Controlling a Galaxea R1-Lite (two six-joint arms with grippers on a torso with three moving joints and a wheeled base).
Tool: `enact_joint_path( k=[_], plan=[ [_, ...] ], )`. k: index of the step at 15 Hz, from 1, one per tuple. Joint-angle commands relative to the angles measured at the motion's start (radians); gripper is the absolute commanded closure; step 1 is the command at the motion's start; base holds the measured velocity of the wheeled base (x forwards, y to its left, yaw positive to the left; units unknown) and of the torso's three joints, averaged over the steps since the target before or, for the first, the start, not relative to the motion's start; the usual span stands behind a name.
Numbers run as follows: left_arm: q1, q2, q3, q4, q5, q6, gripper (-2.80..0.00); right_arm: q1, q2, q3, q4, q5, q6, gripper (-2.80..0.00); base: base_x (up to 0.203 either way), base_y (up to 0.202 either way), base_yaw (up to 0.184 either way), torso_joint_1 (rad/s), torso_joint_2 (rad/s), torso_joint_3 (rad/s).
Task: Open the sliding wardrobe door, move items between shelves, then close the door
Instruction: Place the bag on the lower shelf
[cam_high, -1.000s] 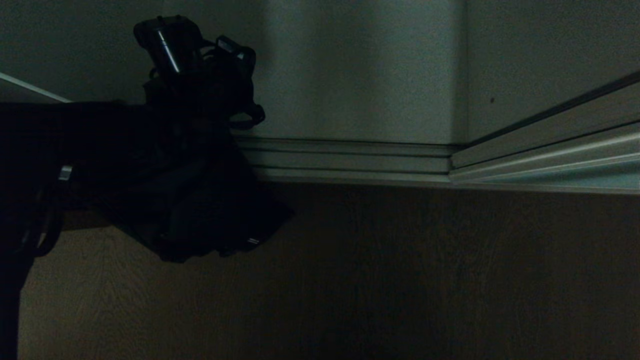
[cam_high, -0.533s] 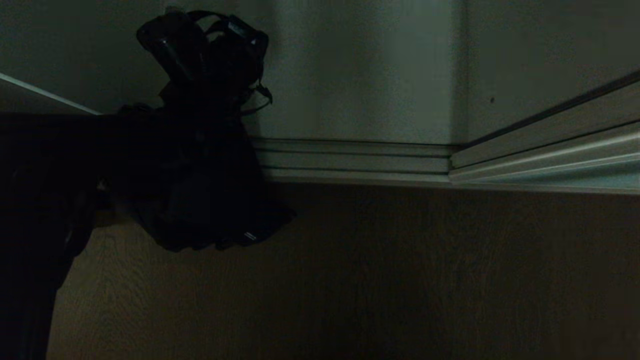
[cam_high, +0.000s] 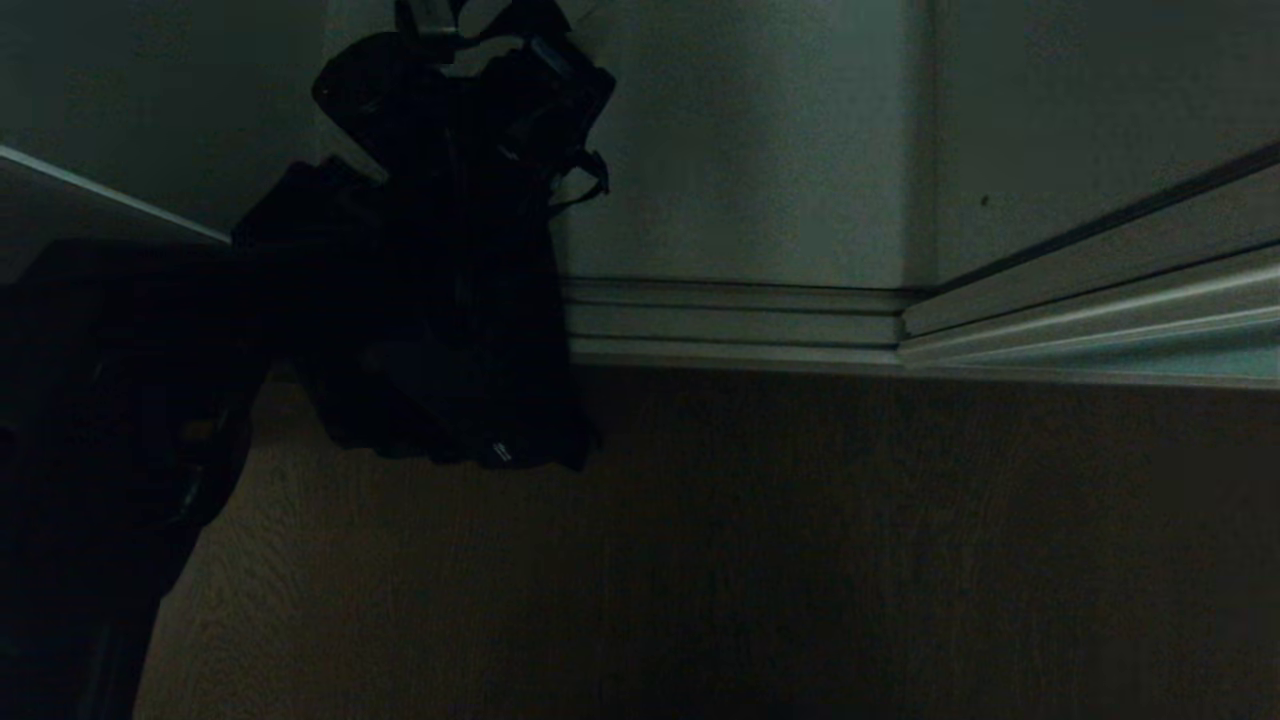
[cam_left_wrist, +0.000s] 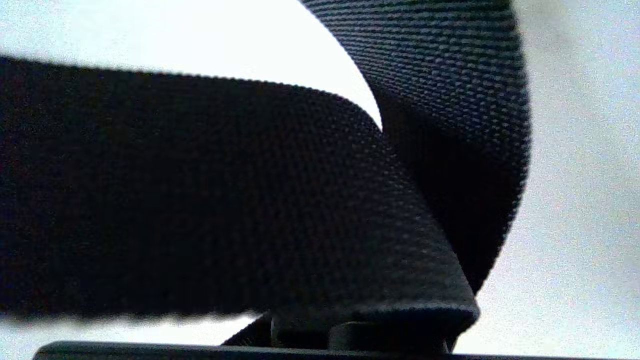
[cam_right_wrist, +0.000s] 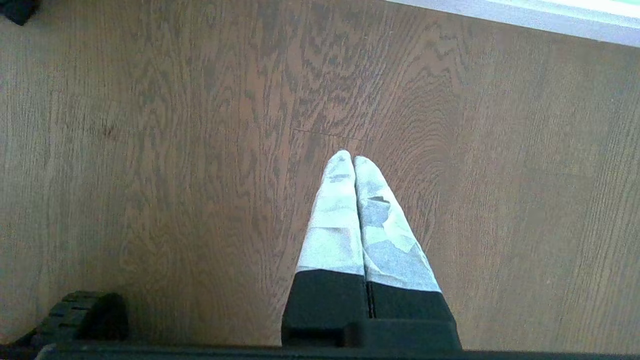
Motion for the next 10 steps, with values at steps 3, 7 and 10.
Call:
enact_joint_path(
  k=[3, 7, 10],
  plan=[
    [-0.04, 0.003, -0.01, -0.054, -0.096, 0.017, 0.0, 0.0, -0.003, 0.0, 0.0, 0.0, -0.001, 0.0, 0.0, 0.0, 0.0, 0.0, 0.0, 0.0],
    [-0.057, -0.009, -0.013, -0.113, -0.144, 0.025, 0.0, 0.001, -0.002, 0.0, 0.0, 0.0, -0.001, 0.0, 0.0, 0.0, 0.0, 0.0, 0.0, 0.0],
    [-0.041, -0.006, -0.011, -0.238, -0.102, 0.051, 0.0, -0.001, -0.003, 0.0, 0.0, 0.0, -0.001, 0.0, 0.0, 0.0, 0.0, 0.0, 0.0, 0.0]
  ],
)
